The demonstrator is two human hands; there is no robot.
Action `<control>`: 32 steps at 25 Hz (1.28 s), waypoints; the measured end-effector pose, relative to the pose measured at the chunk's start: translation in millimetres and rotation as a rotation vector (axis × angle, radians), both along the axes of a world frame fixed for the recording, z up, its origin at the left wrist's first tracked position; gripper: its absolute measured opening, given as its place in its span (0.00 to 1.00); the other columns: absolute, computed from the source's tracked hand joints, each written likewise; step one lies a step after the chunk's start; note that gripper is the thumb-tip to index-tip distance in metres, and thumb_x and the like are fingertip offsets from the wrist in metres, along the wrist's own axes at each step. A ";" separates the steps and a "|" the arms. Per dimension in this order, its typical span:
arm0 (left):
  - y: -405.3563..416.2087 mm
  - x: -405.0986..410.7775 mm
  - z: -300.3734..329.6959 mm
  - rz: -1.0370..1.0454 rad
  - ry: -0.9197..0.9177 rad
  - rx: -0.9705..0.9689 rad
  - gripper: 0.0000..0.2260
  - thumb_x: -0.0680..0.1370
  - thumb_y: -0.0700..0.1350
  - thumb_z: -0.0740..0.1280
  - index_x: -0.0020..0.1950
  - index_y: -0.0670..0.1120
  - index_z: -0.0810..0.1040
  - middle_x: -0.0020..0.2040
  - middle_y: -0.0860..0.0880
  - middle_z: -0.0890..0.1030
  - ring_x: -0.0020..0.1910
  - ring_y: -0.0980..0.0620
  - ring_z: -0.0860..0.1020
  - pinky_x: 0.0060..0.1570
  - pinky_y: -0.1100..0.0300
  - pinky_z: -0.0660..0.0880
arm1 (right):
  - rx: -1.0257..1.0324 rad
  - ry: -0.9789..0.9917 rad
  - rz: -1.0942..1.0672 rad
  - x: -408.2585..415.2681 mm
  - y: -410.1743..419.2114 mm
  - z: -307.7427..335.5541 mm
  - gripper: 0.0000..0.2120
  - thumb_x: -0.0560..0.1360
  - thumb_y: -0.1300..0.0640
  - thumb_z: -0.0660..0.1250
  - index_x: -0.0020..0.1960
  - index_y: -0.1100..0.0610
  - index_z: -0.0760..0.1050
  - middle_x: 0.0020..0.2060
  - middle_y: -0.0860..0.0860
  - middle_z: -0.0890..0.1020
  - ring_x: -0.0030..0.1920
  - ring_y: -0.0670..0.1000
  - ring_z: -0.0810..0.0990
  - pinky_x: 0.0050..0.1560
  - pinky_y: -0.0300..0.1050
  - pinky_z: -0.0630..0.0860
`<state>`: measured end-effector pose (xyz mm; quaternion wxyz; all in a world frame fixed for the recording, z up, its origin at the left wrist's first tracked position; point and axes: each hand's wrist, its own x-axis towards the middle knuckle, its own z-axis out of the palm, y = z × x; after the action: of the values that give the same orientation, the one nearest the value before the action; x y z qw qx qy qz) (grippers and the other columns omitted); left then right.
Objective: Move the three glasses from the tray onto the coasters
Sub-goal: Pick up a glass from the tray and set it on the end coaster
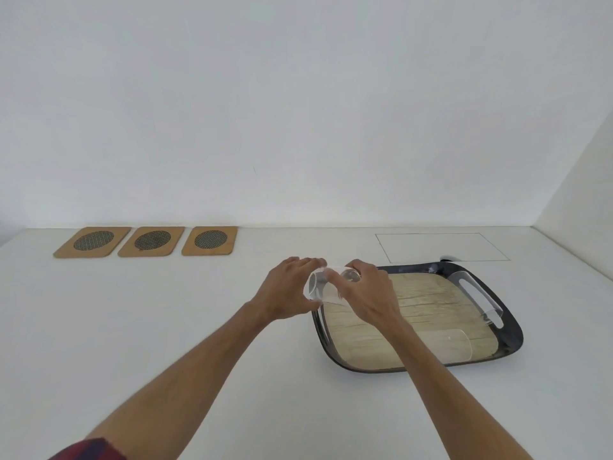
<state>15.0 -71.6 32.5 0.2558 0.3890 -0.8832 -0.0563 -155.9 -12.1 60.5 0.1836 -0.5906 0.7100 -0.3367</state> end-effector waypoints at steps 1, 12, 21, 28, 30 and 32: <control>-0.3 -0.1 2.4 0.027 0.033 0.021 0.32 0.67 0.54 0.75 0.68 0.48 0.71 0.65 0.51 0.79 0.60 0.48 0.77 0.60 0.53 0.72 | -0.018 -0.006 0.024 -2.3 -3.1 3.1 0.32 0.67 0.24 0.60 0.48 0.52 0.79 0.38 0.48 0.86 0.40 0.50 0.83 0.42 0.47 0.78; -7.7 15.1 5.0 0.311 0.438 0.187 0.27 0.62 0.58 0.78 0.56 0.47 0.77 0.47 0.52 0.84 0.39 0.58 0.75 0.39 0.69 0.69 | -0.126 -0.331 0.313 18.2 -44.8 -5.0 0.33 0.60 0.34 0.77 0.60 0.47 0.77 0.55 0.43 0.82 0.55 0.40 0.80 0.50 0.43 0.82; -42.6 72.3 -3.0 0.417 0.454 0.219 0.29 0.61 0.57 0.76 0.56 0.44 0.76 0.49 0.49 0.85 0.47 0.49 0.82 0.45 0.57 0.75 | -0.146 -0.402 0.271 101.2 -95.2 -25.5 0.34 0.62 0.49 0.83 0.64 0.49 0.74 0.52 0.46 0.85 0.56 0.47 0.83 0.58 0.46 0.80; -85.4 126.0 -21.6 0.414 0.420 0.313 0.35 0.64 0.60 0.75 0.67 0.49 0.71 0.59 0.51 0.81 0.56 0.48 0.79 0.55 0.50 0.76 | -0.092 -0.385 0.270 151.5 -143.0 -35.4 0.34 0.60 0.47 0.84 0.63 0.49 0.75 0.51 0.48 0.86 0.55 0.47 0.84 0.60 0.48 0.80; -94.5 140.5 -30.4 0.434 0.399 0.345 0.37 0.65 0.63 0.72 0.70 0.51 0.67 0.64 0.52 0.79 0.61 0.48 0.77 0.58 0.46 0.75 | -0.073 -0.365 0.280 163.2 -156.3 -39.8 0.34 0.59 0.46 0.84 0.62 0.49 0.76 0.51 0.47 0.86 0.55 0.47 0.84 0.60 0.48 0.80; -102.3 156.2 -40.9 0.461 0.387 0.374 0.38 0.68 0.64 0.71 0.73 0.50 0.64 0.68 0.51 0.76 0.65 0.48 0.74 0.62 0.46 0.73 | -0.052 -0.351 0.287 176.3 -171.1 -46.3 0.35 0.59 0.46 0.84 0.62 0.50 0.76 0.51 0.47 0.86 0.55 0.47 0.84 0.60 0.48 0.80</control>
<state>171.2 -173.9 -8.4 0.3489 0.6003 -0.6818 -0.2303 20.4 -183.1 14.2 0.3349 -0.6226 0.5669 -0.4230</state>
